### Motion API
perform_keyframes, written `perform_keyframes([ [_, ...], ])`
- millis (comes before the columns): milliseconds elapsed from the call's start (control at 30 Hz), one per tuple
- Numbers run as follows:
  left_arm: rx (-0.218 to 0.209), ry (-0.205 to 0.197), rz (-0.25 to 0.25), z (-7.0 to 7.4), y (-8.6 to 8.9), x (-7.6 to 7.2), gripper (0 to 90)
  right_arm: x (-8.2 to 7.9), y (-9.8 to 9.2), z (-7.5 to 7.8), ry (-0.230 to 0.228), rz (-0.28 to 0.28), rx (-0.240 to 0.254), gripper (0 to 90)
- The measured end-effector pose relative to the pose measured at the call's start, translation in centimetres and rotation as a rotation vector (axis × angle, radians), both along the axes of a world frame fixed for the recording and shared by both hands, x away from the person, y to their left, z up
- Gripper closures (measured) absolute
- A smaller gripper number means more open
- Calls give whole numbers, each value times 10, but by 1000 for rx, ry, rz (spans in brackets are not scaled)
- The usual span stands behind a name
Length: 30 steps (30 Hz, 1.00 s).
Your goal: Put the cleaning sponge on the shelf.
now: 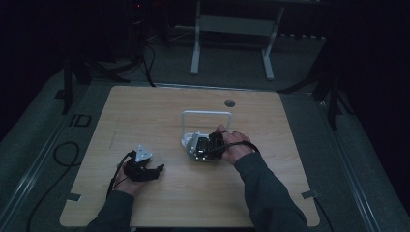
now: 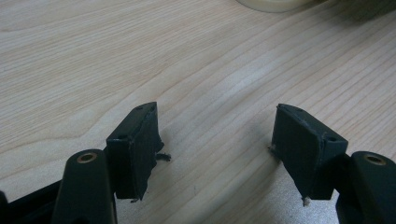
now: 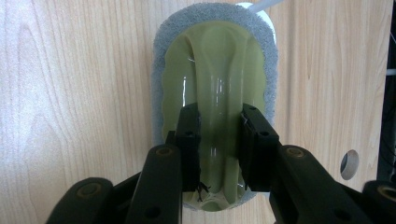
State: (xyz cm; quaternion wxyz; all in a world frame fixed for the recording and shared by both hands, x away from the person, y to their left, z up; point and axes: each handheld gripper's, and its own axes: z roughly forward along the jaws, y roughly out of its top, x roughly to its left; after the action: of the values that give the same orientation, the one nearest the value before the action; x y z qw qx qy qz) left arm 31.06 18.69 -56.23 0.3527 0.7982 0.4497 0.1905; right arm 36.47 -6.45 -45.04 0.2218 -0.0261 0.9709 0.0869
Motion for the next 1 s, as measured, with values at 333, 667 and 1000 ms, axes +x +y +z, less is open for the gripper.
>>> perform_keyframes([
  [333,1,-1,0,0,0,0,324,6,-3,-2,-10,-1,2,717],
  [667,0,0,-1,0,0,0,324,8,1,1,-48,10,-12,717],
  [1000,-1,1,-1,0,0,0,324,12,1,2,-58,9,-2,718],
])
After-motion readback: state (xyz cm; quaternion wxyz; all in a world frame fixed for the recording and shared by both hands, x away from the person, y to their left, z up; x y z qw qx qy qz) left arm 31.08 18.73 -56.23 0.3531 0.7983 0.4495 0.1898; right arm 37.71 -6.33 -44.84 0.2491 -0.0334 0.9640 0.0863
